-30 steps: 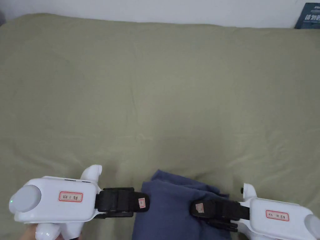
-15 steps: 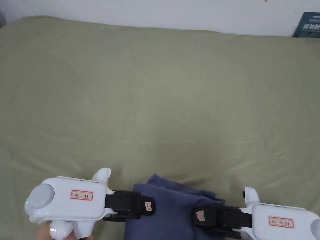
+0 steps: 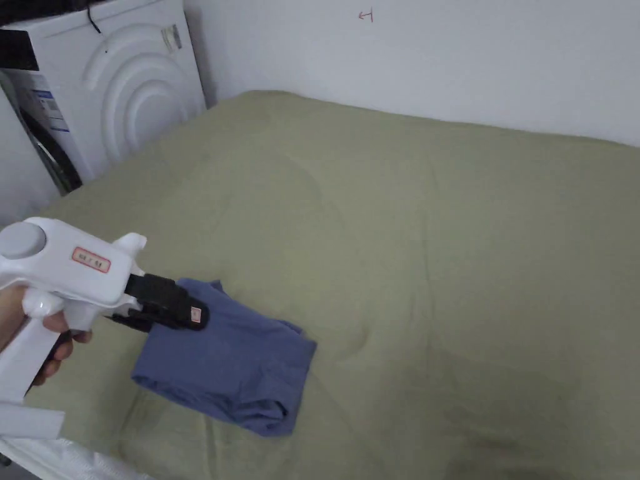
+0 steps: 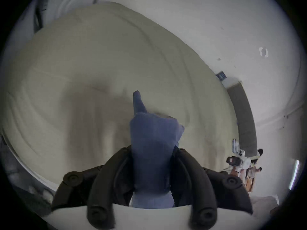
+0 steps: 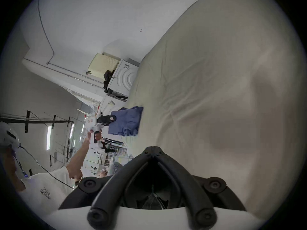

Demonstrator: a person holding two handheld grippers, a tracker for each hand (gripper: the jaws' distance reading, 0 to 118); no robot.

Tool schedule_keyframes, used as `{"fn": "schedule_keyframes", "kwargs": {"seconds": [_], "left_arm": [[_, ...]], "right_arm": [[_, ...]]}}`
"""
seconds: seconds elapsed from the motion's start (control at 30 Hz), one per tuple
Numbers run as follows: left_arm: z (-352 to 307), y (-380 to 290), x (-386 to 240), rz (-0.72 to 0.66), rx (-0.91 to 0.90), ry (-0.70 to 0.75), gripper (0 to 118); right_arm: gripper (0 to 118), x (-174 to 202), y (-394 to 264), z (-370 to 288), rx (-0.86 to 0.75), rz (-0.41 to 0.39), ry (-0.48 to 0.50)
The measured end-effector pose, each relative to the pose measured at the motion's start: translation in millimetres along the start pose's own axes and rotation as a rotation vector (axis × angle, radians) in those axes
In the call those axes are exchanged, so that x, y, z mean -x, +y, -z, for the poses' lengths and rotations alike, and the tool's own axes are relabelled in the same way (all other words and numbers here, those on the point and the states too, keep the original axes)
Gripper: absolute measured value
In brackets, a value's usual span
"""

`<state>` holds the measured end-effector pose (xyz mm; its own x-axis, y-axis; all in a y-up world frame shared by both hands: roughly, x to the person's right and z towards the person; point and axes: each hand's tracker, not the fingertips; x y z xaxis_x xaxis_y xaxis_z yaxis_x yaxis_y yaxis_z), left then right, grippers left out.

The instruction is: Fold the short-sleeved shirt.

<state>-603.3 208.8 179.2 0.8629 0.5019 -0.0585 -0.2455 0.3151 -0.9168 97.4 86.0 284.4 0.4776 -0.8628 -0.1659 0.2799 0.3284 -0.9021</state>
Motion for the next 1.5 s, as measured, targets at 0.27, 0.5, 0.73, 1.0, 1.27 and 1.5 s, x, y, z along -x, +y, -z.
{"fn": "schedule_keyframes", "kwargs": {"seconds": [0.27, 0.5, 0.73, 1.0, 1.27, 1.5], "left_arm": [[5.4, 62.0, 40.6, 0.038, 0.069, 0.129, 73], [-10.4, 54.4, 36.3, 0.042, -0.006, 0.183, 113], [-24.8, 17.4, -4.4, 0.086, -0.009, 0.176, 106], [9.2, -45.5, -149.9, 0.215, -0.180, -0.006, 0], [52.3, -153.0, -346.6, 0.443, -0.508, 0.063, 0], [50.6, -203.5, -436.5, 0.505, -0.798, 0.122, 0]], "right_arm": [[0, -1.5, 7.4, 11.4, -0.003, 0.015, -0.079], [0, 2.0, 11.8, 6.7, -0.013, 0.002, -0.069], [0, 12.6, 4.7, -19.1, -0.035, -0.028, -0.038], [0, 54.1, 8.9, -81.3, -0.195, -0.196, -0.154], [0, 152.3, 10.8, -118.4, -0.618, -0.668, -0.783], [0, 206.6, 20.1, -129.7, -0.828, -0.799, -0.935]]}}
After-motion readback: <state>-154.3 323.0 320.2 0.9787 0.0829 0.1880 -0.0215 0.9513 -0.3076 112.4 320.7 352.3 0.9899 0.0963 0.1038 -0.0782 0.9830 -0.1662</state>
